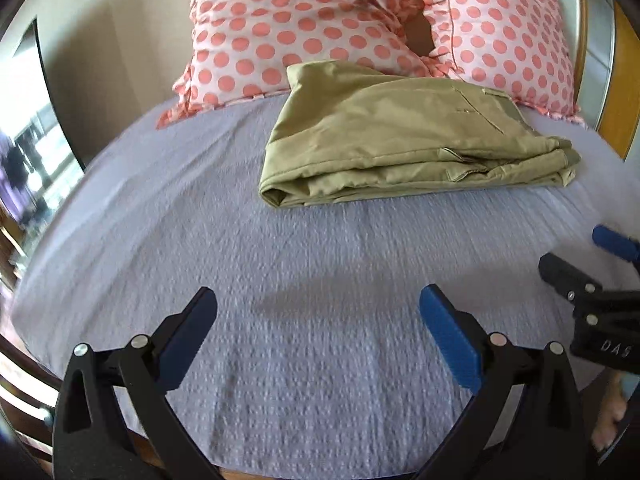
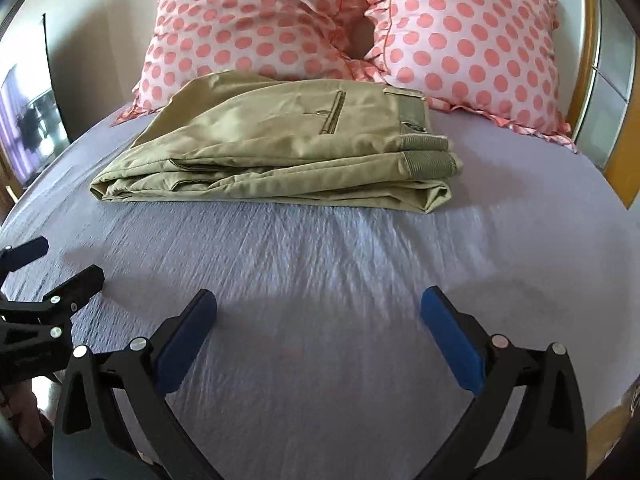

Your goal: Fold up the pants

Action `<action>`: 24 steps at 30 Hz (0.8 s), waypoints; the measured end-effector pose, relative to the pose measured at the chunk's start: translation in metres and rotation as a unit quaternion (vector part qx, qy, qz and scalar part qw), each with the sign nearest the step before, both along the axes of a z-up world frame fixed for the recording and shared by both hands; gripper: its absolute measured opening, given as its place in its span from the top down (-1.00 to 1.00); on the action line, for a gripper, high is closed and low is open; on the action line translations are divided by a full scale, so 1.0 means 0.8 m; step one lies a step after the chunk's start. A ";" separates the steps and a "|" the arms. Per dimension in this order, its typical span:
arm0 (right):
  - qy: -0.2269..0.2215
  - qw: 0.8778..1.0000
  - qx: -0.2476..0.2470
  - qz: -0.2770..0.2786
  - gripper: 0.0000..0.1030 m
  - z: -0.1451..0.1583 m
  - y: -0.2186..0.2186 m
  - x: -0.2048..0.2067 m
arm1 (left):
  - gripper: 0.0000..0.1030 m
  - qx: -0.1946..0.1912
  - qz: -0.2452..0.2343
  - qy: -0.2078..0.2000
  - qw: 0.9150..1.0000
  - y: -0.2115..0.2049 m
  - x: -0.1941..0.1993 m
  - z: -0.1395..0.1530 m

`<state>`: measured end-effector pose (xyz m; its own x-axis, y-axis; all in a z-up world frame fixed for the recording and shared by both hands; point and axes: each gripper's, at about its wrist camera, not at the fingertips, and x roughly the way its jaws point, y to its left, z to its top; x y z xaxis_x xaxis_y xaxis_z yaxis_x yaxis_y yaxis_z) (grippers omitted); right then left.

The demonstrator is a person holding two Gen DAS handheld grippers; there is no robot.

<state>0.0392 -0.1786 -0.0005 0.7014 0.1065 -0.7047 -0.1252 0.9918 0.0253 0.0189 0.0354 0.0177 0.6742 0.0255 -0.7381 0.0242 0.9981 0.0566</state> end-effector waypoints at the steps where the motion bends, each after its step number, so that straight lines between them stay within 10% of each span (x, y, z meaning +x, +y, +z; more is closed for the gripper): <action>1: -0.001 1.000 0.000 -0.003 -0.97 0.000 0.000 0.000 | -0.97 -0.019 0.002 0.002 1.000 0.006 0.000 -0.002; 24: -0.006 1.000 -0.001 -0.018 -0.97 -0.002 0.000 -0.005 | -0.97 -0.018 0.003 -0.023 1.000 0.007 -0.004 -0.005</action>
